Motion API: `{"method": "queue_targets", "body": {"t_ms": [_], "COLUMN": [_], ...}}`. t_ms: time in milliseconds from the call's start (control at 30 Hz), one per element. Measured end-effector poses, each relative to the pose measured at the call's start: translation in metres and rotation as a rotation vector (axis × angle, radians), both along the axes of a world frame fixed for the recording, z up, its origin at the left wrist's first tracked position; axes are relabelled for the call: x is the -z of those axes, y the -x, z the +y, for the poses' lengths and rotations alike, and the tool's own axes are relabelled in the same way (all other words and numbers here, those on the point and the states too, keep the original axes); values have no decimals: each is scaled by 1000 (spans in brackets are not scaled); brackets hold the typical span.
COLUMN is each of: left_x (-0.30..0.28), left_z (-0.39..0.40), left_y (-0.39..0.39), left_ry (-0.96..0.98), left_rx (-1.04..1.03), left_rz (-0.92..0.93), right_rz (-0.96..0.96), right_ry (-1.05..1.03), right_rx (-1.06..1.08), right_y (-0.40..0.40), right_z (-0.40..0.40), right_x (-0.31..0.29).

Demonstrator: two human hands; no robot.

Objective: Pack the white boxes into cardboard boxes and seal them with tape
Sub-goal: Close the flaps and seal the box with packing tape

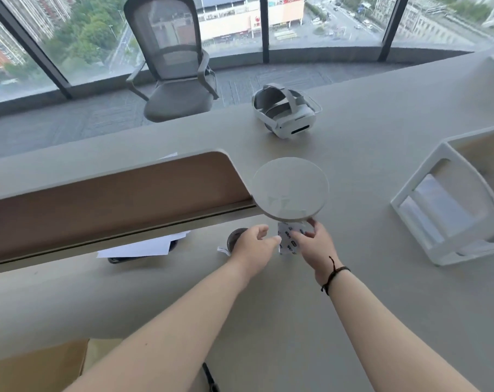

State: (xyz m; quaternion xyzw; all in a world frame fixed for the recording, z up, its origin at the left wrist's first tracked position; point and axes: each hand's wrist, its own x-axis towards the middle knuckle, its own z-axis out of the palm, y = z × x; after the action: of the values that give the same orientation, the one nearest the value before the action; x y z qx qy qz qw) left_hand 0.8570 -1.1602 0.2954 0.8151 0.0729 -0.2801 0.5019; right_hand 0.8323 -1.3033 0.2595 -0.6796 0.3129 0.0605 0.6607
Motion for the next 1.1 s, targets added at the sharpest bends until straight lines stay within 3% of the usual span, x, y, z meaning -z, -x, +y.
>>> {"method": "queue_targets", "body": {"t_ms": [267,567,667,833,1100], "left_x": [29,39,31,11,-17], "left_z": [-25,-25,-25,-27,-37], "left_y": [-21,-22,-22,-21,-33], "left_ry": [12,113,233,396,417], "left_rx": [16,-126,-159,-106,-69], "left_rz": [80,146,262,662,531], "right_rz": [46,66,102,108,57], "right_ry": [-133,-408,-454,-572,-707], "right_rx": [-170,-54,-35,16,63], "right_y": [30,34,29,24,13], "right_z": [-6,-13,-6,-5,-14], "right_x": [23,9,2,-21,-54]}}
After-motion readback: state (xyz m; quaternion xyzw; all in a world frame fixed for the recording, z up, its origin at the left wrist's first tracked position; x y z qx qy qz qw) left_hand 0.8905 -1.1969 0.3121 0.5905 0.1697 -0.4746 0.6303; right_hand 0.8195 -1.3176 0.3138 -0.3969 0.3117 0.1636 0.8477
